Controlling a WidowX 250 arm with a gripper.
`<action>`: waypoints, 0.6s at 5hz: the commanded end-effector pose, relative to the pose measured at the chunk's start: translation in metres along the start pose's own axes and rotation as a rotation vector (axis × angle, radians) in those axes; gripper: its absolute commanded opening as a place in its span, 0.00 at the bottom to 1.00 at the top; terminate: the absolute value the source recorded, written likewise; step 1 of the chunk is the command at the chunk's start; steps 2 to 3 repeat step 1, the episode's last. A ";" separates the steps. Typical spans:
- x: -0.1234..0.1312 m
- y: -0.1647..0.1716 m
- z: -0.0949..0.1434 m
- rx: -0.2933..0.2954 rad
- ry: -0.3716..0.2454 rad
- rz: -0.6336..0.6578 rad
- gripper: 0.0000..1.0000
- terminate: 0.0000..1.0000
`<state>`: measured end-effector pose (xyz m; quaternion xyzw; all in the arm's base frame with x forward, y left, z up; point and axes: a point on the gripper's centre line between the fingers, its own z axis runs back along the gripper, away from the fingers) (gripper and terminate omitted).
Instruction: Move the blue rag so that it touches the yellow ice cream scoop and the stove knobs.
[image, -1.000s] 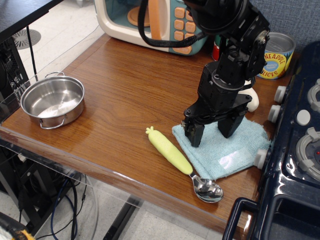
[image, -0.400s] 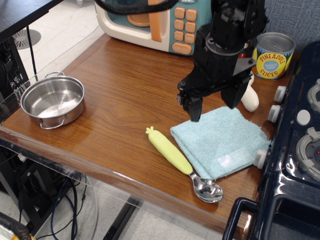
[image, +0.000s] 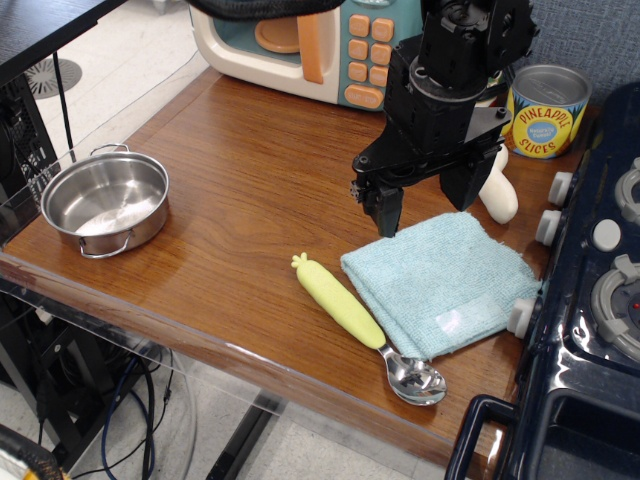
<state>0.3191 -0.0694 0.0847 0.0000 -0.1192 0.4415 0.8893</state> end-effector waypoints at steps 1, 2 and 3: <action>0.005 0.002 0.020 -0.058 -0.025 0.010 1.00 1.00; 0.005 0.002 0.020 -0.058 -0.025 0.010 1.00 1.00; 0.005 0.002 0.020 -0.058 -0.025 0.010 1.00 1.00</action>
